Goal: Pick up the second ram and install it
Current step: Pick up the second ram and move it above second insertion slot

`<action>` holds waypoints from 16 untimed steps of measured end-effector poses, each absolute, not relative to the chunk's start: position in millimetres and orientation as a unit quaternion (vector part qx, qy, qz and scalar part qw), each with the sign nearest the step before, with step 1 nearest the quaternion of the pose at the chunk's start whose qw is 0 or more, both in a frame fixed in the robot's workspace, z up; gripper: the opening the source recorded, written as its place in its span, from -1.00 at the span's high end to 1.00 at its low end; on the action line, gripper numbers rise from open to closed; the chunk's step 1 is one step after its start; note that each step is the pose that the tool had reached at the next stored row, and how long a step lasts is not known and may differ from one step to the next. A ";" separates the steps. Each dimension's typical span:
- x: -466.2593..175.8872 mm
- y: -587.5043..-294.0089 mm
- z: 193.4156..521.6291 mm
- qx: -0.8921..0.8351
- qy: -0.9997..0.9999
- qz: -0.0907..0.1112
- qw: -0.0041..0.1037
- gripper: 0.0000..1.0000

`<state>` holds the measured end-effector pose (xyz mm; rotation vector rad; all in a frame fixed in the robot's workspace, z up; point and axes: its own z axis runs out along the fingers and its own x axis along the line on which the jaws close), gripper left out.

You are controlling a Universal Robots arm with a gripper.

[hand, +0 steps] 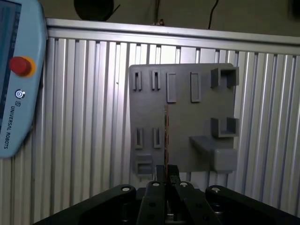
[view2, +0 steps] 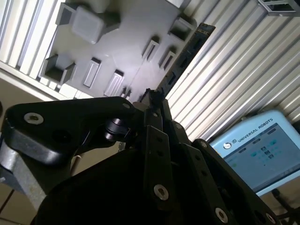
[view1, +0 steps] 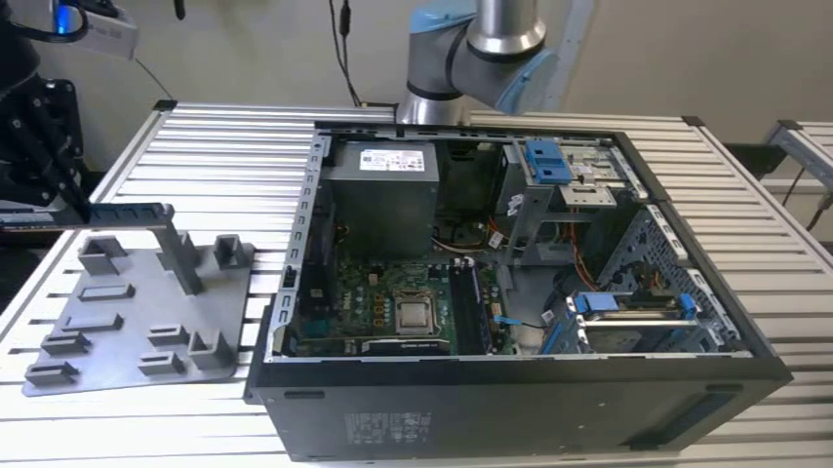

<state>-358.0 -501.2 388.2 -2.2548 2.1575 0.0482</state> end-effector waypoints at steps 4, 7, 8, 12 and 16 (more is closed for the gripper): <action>-347.5 -501.2 388.2 -0.722 0.691 0.016 0.010 0.72; -341.1 -501.2 388.2 -0.722 0.691 0.016 0.010 0.72; -339.0 -501.2 388.2 -0.722 0.691 0.016 0.010 0.72; -330.5 -501.2 388.8 -0.722 0.691 0.016 0.010 0.72; -320.5 -501.2 389.6 -0.722 0.691 0.016 0.010 0.72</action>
